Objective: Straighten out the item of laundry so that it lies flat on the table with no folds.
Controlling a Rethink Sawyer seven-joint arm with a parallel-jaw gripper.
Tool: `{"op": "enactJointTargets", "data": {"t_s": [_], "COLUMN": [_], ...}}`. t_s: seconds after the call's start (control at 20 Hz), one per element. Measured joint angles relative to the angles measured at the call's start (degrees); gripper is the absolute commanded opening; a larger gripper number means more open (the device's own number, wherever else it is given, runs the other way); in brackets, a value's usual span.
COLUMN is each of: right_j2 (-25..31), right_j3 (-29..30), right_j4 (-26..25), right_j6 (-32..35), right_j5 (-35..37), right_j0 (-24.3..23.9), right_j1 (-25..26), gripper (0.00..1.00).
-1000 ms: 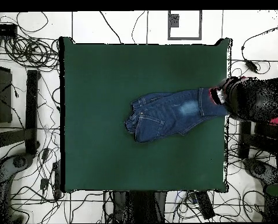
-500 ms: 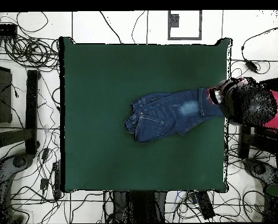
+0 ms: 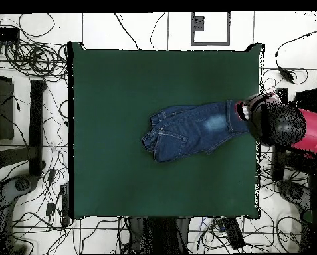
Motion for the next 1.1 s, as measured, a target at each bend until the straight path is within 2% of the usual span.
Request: {"op": "enactJointTargets", "data": {"t_s": [0.65, 1.1], "right_j2": [-6.13, -8.67], "right_j3": [1.27, 1.27], "right_j4": [2.43, 4.23], "right_j6": [1.63, 1.67], "right_j5": [-5.30, -8.47], "right_j0": [6.34, 7.96], "right_j1": [0.57, 2.14], "gripper": [1.00, 1.00]}}
